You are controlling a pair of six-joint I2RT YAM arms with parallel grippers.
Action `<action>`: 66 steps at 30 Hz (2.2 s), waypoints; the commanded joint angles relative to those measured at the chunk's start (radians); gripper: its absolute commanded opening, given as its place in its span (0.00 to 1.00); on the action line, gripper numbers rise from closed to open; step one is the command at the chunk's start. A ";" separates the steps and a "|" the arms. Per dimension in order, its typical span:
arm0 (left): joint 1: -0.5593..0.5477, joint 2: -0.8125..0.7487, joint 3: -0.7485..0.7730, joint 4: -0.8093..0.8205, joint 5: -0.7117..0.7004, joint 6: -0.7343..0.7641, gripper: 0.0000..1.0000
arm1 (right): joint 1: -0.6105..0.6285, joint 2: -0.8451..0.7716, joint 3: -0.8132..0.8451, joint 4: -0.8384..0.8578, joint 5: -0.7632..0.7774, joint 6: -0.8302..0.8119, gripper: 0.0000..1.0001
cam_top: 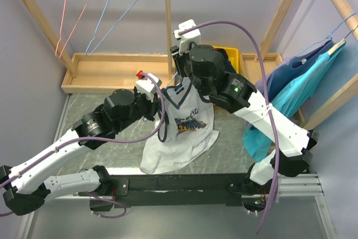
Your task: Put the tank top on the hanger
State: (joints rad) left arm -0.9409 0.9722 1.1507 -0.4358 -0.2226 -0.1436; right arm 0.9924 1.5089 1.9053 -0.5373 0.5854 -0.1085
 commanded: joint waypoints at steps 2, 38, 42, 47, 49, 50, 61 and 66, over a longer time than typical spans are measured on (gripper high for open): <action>0.001 -0.035 -0.020 0.106 -0.030 -0.010 0.01 | 0.006 -0.052 -0.014 0.025 -0.036 0.018 0.57; 0.002 -0.099 0.400 -0.124 -0.350 0.076 0.01 | 0.006 -0.358 -0.210 0.014 -0.114 0.175 0.83; 0.002 -0.064 0.553 -0.130 -0.363 0.133 0.01 | 0.008 -0.335 -0.180 0.003 -0.118 0.164 0.83; 0.002 -0.001 0.678 -0.162 -0.366 0.190 0.01 | 0.008 -0.306 -0.152 -0.003 -0.118 0.158 0.83; 0.002 0.008 0.704 -0.179 -0.363 0.193 0.01 | 0.006 -0.300 -0.158 0.002 -0.116 0.156 0.83; 0.002 0.007 0.698 -0.184 -0.363 0.191 0.01 | 0.008 -0.302 -0.166 0.007 -0.114 0.158 0.83; 0.002 -0.124 0.350 -0.202 -0.357 0.053 0.01 | 0.006 -0.349 -0.330 0.060 -0.107 0.187 0.83; 0.022 -0.086 0.225 -0.170 -0.344 0.006 0.01 | 0.006 -0.404 -0.434 0.080 -0.125 0.234 0.83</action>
State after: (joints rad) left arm -0.9390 0.8562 1.4170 -0.6888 -0.5823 -0.0799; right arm 0.9924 1.1725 1.5288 -0.5121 0.4622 0.0776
